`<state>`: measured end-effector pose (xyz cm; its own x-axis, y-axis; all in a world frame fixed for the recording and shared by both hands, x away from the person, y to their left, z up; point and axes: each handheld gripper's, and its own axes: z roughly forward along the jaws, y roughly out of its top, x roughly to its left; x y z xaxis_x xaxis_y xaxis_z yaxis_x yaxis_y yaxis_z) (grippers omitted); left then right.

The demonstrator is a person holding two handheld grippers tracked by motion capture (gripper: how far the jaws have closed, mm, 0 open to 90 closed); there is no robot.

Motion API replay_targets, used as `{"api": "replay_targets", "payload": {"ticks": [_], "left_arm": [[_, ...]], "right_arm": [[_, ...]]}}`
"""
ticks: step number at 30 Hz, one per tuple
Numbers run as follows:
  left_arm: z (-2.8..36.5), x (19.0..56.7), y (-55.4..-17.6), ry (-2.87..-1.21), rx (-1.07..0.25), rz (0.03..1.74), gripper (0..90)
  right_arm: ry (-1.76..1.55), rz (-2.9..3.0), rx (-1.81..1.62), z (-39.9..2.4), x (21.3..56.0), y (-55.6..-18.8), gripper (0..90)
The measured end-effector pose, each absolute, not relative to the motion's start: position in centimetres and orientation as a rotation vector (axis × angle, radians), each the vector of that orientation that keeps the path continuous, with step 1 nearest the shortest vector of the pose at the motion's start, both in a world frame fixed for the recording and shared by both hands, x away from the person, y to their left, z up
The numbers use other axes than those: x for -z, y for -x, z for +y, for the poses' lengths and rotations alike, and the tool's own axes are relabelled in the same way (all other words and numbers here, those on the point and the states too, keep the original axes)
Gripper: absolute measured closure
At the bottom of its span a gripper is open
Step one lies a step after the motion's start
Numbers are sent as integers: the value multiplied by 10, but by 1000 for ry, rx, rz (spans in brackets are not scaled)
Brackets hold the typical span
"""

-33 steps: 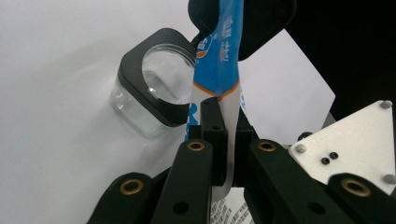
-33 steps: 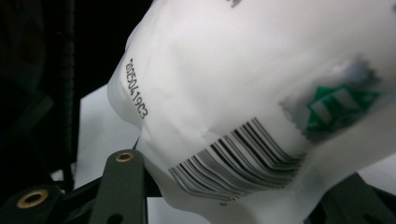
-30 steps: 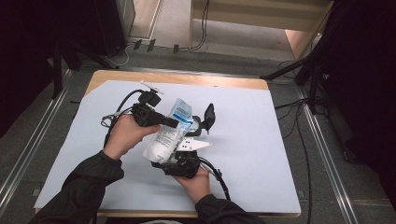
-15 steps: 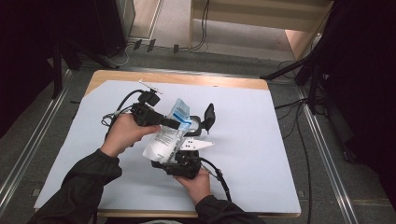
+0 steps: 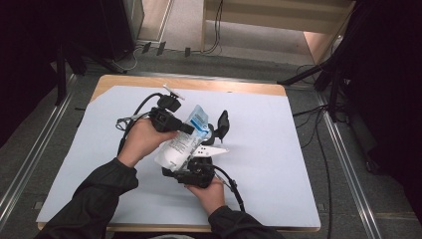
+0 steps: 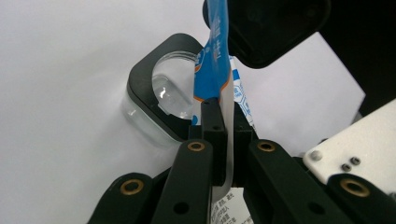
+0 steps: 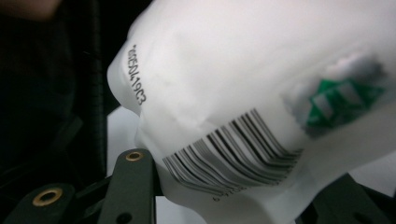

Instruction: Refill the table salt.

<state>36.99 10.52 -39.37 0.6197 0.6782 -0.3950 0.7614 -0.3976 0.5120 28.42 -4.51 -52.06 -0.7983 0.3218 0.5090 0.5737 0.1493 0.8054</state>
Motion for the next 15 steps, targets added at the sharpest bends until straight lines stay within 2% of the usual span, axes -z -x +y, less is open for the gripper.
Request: {"api": "replay_targets", "payload": {"ticks": [5,15], "left_arm": [[101,393,-369,-2188,150,1132,900],[110,391,-372,-2176,151,1155,900]], "right_arm": [[898,-2247,1646,-40,522,-286,539],[863,-2195,1669,-39,520,-289,600]]}}
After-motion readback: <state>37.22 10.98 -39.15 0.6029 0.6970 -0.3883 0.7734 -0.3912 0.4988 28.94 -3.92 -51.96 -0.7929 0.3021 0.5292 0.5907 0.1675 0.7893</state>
